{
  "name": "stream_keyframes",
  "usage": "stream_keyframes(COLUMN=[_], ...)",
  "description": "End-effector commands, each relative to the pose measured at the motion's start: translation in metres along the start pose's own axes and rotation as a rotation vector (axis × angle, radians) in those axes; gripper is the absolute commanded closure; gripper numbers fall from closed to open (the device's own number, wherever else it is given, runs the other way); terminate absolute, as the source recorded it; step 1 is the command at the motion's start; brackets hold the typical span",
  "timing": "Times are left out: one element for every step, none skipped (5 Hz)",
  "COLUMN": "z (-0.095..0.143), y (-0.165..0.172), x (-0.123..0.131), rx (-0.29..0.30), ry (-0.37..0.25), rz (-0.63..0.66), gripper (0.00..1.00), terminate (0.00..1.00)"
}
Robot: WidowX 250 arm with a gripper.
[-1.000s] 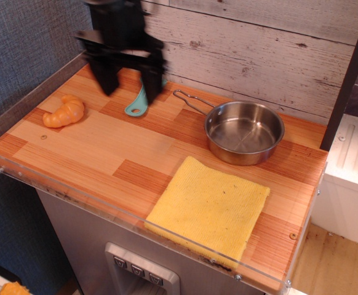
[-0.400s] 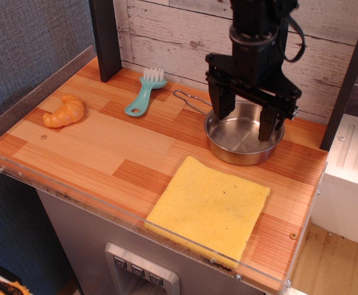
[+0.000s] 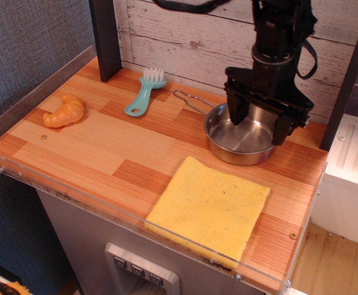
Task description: Place the pot on the yellow towel
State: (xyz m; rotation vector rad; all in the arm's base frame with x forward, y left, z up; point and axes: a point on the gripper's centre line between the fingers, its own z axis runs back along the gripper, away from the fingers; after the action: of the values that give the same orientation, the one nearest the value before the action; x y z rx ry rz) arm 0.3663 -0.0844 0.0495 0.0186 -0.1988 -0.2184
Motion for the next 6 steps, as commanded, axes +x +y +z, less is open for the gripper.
stream_keyframes(z=[-0.0043, -0.0110, -0.0097, -0.0063, -0.0060, -0.0015], y=[-0.0148, -0.0212, -0.0212, -0.0203, -0.0159, -0.0114], x=[0.0119, 0.0148, 0.0138, 0.0128, 0.0117, 0.0115], rx=[-0.057, -0.097, -0.102, -0.105, -0.095, -0.092], ry=[-0.041, -0.034, -0.023, -0.028, -0.020, -0.002], rz=[0.067, 0.122, 0.165, 0.172, 0.170, 0.145], gripper=[0.00, 0.00, 1.00, 1.00, 1.00, 1.00], terminate=[0.00, 0.00, 0.00, 0.00, 0.00, 0.00])
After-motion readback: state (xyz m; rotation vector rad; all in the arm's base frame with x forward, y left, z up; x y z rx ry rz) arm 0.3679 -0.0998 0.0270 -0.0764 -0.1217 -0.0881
